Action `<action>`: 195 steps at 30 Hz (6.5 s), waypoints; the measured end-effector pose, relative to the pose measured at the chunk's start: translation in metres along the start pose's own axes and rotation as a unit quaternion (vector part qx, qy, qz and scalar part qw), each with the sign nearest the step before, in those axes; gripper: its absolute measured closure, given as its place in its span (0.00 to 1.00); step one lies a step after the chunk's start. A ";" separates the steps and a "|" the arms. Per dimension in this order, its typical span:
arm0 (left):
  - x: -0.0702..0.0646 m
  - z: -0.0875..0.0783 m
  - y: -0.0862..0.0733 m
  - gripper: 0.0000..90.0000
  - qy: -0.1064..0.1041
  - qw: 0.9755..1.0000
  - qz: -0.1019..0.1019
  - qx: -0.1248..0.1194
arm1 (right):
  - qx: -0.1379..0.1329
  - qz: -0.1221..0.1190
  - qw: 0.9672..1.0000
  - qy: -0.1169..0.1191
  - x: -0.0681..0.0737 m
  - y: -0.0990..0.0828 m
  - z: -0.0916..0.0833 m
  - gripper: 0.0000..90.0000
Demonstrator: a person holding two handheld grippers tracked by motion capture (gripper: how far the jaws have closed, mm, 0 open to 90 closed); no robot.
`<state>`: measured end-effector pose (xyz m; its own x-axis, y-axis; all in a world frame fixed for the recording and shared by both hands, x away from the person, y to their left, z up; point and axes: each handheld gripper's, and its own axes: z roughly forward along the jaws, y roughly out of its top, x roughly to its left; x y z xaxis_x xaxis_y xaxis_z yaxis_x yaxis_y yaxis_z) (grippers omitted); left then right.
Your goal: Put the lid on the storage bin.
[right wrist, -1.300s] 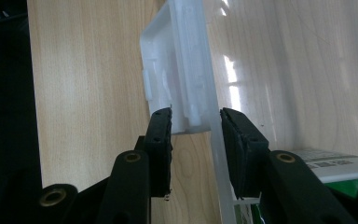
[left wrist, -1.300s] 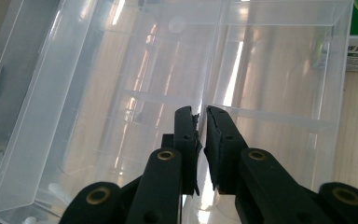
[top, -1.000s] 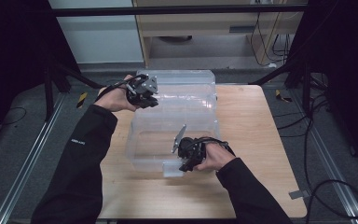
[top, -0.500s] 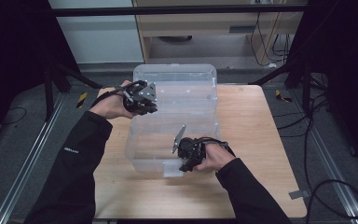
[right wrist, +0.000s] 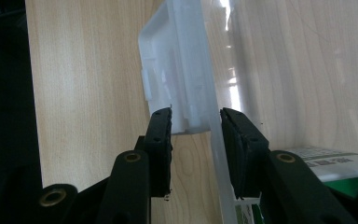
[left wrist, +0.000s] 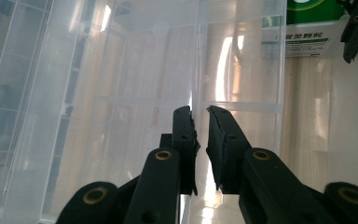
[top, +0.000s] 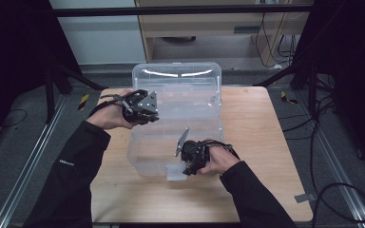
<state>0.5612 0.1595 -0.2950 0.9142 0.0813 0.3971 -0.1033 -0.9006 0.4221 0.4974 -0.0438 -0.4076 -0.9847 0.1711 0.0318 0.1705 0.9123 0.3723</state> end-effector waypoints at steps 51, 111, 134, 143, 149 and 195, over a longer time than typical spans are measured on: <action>-0.045 -0.006 -0.007 0.86 -0.018 1.000 0.001 -0.002 | -0.005 -0.016 1.000 -0.012 0.005 -0.002 -0.001 0.71; -0.048 -0.004 -0.004 0.91 -0.045 0.998 -0.026 0.025 | -0.287 0.132 0.943 -0.101 0.008 -0.115 -0.091 1.00; -0.048 0.000 0.002 0.90 -0.042 0.999 -0.002 0.019 | -0.424 0.245 0.858 -0.155 -0.055 -0.109 -0.123 1.00; -0.050 0.001 0.001 0.90 -0.045 0.999 -0.002 0.018 | -0.418 0.250 0.857 -0.166 -0.064 -0.106 -0.122 1.00; -0.053 0.002 0.000 0.90 -0.051 0.999 -0.003 0.015 | -0.412 0.254 0.859 -0.167 -0.067 -0.107 -0.120 1.00; -0.076 0.014 0.008 0.46 -0.066 0.978 -0.121 -0.155 | -0.409 0.260 0.861 -0.152 -0.062 -0.119 -0.120 1.00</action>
<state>0.4965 0.1398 -0.3334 0.9669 0.2026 0.1553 0.0276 -0.6876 0.7255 0.5336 -0.2076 -0.3429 -0.7065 0.6809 0.1930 0.3815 0.1368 0.9142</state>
